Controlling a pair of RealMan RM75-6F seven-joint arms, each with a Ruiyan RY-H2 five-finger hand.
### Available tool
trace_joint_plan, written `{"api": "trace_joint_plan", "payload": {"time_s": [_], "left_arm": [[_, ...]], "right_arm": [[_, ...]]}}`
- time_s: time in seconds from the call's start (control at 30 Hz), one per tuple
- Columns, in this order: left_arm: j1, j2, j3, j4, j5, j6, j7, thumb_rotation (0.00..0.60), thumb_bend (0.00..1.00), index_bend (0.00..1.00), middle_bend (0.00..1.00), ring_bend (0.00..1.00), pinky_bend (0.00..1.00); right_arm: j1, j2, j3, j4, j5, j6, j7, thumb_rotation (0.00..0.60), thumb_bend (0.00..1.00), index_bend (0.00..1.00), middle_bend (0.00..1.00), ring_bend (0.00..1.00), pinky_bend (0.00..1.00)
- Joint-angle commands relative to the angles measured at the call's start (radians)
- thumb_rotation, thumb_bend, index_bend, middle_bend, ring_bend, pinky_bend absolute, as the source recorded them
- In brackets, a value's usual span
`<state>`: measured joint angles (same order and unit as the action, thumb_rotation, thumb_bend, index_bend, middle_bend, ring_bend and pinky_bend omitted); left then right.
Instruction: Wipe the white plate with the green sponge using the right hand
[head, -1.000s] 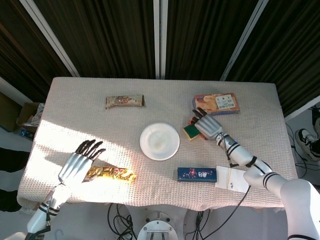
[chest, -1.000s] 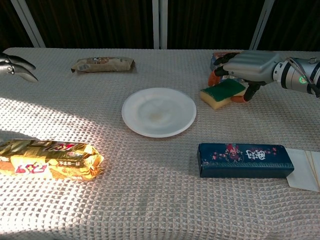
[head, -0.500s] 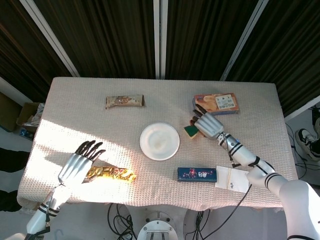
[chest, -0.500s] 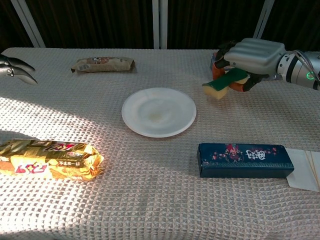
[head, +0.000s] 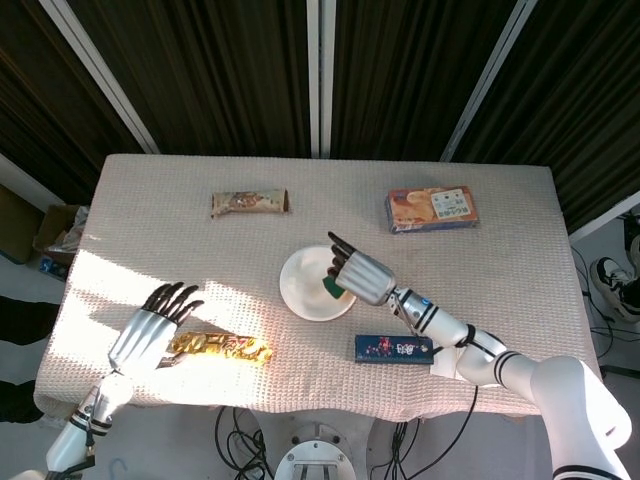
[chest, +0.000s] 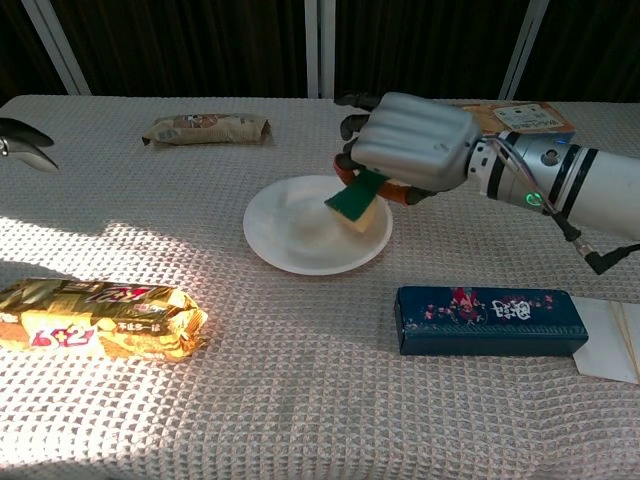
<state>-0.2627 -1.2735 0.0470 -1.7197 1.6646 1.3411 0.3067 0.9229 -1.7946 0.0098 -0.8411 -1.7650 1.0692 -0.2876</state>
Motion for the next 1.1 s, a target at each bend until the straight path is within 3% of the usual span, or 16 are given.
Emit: {"api": "trace_joint_plan", "payload": {"time_s": [0.03, 0.37, 0.57, 0.77, 0.93, 1.1], "left_arm": [[0.008, 0.002, 0.004, 0.015, 0.001, 0.012, -0.018, 0.600, 0.02, 0.22, 0.11, 0.09, 0.14], [0.017, -0.005, 0.010, 0.050, 0.011, 0.028, -0.065, 0.600, 0.02, 0.22, 0.11, 0.09, 0.14], [0.018, -0.007, 0.008, 0.063, 0.004, 0.025, -0.078, 0.600, 0.02, 0.21, 0.11, 0.09, 0.14], [0.013, -0.006, 0.004, 0.062, 0.002, 0.017, -0.074, 0.600, 0.02, 0.21, 0.11, 0.09, 0.14], [0.012, -0.003, 0.002, 0.055, 0.004, 0.019, -0.067, 0.600, 0.02, 0.20, 0.11, 0.09, 0.14], [0.013, -0.006, 0.003, 0.051, 0.003, 0.018, -0.062, 0.600, 0.02, 0.20, 0.11, 0.09, 0.14]], "right_arm": [[0.018, -0.082, 0.019, 0.032, -0.014, 0.027, -0.079, 0.600, 0.44, 0.72, 0.49, 0.24, 0.05], [0.014, -0.184, 0.008, 0.147, -0.013, 0.045, -0.149, 0.600, 0.45, 0.76, 0.53, 0.27, 0.05], [0.000, -0.210, -0.018, 0.219, -0.004, 0.015, -0.143, 0.600, 0.47, 0.84, 0.57, 0.30, 0.05], [-0.014, -0.210, 0.002, 0.270, 0.024, 0.049, -0.104, 0.600, 0.48, 0.87, 0.60, 0.31, 0.06], [-0.018, -0.176, 0.012, 0.238, 0.030, 0.101, -0.067, 0.600, 0.48, 0.87, 0.60, 0.31, 0.06], [-0.024, -0.147, -0.012, 0.174, 0.020, 0.093, -0.065, 0.600, 0.49, 0.87, 0.60, 0.32, 0.06]]}}
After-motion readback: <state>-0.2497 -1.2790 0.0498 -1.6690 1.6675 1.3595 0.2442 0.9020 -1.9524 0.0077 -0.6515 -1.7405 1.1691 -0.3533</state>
